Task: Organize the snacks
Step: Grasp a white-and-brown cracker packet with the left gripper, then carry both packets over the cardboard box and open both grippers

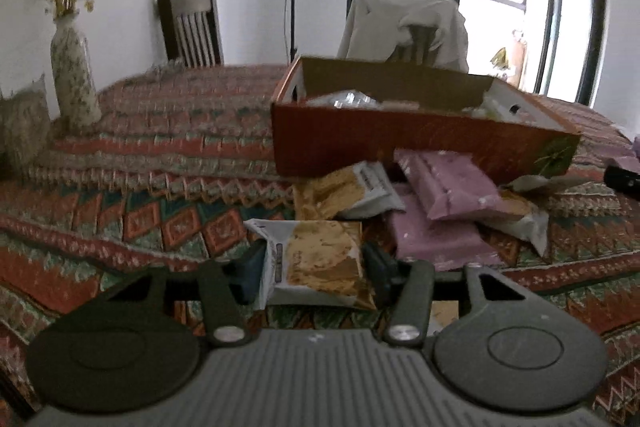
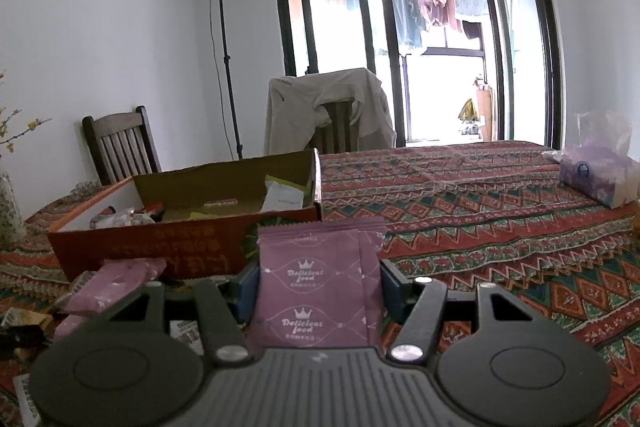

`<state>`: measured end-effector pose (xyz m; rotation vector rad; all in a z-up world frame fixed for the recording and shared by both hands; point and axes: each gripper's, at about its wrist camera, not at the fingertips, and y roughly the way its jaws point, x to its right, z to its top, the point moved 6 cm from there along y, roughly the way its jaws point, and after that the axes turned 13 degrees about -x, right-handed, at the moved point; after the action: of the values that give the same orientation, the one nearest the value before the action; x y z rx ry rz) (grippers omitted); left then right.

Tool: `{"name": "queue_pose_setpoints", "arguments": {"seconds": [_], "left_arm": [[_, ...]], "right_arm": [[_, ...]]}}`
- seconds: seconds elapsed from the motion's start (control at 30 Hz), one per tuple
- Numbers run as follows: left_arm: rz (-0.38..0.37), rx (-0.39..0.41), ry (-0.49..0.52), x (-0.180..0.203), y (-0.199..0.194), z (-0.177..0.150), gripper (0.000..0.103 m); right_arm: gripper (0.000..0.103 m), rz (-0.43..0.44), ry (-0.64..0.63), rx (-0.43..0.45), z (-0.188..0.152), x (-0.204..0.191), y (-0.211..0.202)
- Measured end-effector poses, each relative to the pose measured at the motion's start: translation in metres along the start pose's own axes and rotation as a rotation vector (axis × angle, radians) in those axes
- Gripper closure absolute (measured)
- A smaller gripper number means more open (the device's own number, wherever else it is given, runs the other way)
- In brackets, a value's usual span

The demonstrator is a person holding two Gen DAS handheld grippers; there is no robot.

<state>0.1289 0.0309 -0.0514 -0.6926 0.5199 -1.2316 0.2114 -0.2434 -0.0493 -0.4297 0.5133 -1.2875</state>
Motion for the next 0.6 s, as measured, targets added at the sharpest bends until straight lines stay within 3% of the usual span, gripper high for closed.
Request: {"name": "queue_pose_setpoints", "arguments": {"seconds": [0.37, 0.6], "left_arm": [[-0.039, 0.112, 0.014, 0.004, -0.024, 0.018, 0.050], [-0.097, 0.183, 0.022, 0.015, -0.035, 0.050, 0.049]], "right_arm": [[0.043, 0.004, -0.013, 0.065, 0.003, -0.003, -0.011], [0.043, 0.010, -0.069, 0.112, 0.018, -0.019, -0.025]]}}
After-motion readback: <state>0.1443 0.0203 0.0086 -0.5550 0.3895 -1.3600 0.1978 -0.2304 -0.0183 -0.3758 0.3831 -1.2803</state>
